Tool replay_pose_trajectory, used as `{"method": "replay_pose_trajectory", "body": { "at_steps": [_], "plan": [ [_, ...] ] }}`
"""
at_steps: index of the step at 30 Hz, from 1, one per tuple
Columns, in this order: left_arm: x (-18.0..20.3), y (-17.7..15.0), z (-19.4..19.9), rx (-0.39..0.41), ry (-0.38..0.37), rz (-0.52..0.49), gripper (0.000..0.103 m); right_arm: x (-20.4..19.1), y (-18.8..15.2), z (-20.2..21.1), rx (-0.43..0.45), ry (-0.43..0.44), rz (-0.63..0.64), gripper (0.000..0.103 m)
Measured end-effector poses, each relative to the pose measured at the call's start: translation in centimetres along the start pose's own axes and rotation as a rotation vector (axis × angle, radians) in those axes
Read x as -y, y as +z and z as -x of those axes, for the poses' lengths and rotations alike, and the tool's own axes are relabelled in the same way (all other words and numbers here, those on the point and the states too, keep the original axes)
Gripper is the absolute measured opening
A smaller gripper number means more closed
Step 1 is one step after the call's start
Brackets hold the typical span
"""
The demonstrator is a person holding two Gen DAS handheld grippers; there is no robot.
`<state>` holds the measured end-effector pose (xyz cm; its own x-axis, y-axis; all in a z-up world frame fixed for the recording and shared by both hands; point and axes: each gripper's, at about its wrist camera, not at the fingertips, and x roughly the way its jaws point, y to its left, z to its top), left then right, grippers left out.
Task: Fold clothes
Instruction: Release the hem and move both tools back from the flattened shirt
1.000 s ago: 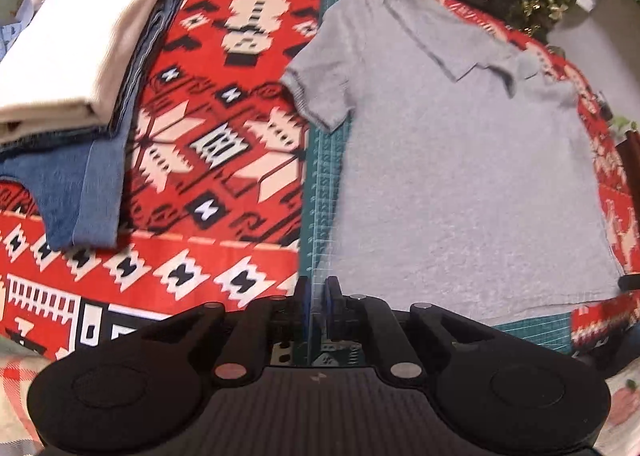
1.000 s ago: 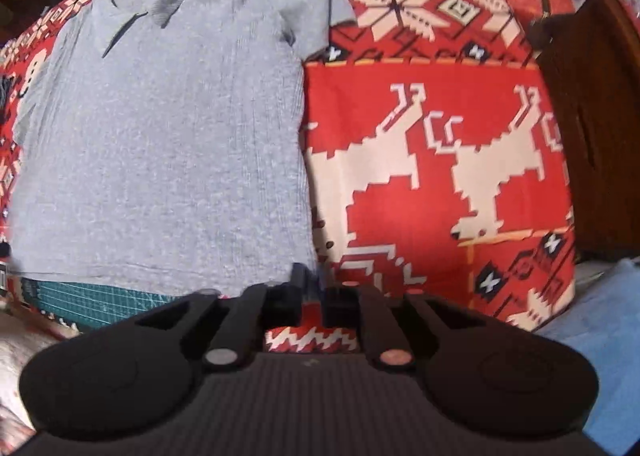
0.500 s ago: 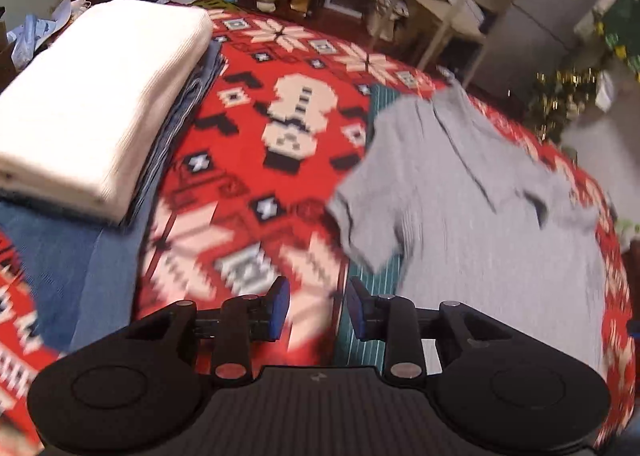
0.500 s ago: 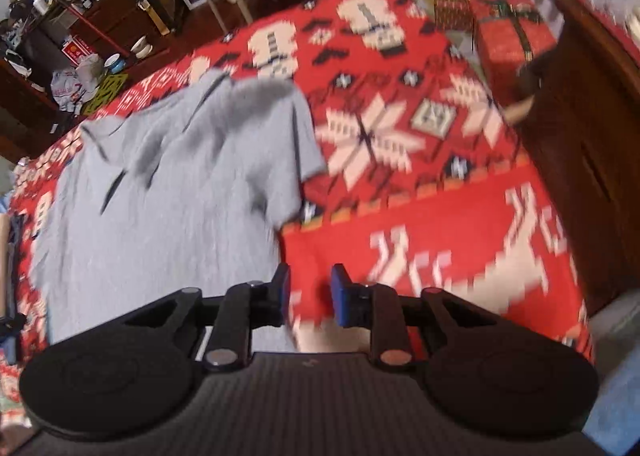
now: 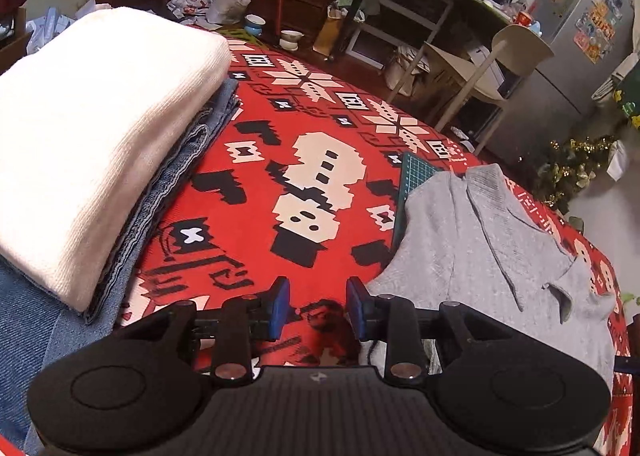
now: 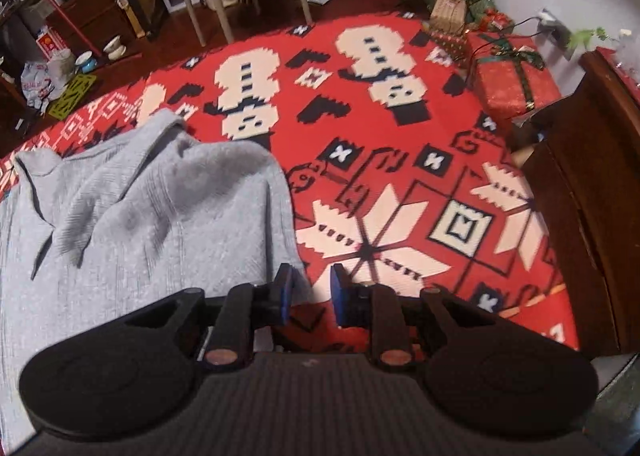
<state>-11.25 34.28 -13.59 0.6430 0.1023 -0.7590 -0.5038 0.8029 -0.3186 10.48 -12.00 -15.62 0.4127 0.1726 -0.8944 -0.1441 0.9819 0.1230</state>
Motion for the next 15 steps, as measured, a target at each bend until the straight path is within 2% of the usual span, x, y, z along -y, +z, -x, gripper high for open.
{"method": "replay_pose_trajectory", "body": {
  "at_steps": [2,3,7,9,15],
  "plan": [
    [0.1,0.0,-0.1,-0.003,-0.001,-0.001,0.03,-0.3,0.0,-0.1,-0.008,0.007,0.01,0.015],
    [0.1,-0.1,-0.1,-0.004,-0.001,-0.001,0.03,-0.4,0.0,-0.2,-0.014,0.01,0.019,0.002],
    [0.2,-0.1,-0.1,-0.001,0.019,-0.022,0.03,-1.3,-0.4,0.2,0.004,-0.036,0.113,0.001],
    [0.1,-0.1,0.0,0.001,0.032,-0.023,0.03,-0.7,-0.2,0.9,0.033,-0.067,0.121,0.001],
    [-0.6,0.2,-0.1,0.002,0.031,0.023,0.027,4.8,1.4,2.5,0.088,-0.164,0.003,0.001]
  ]
}}
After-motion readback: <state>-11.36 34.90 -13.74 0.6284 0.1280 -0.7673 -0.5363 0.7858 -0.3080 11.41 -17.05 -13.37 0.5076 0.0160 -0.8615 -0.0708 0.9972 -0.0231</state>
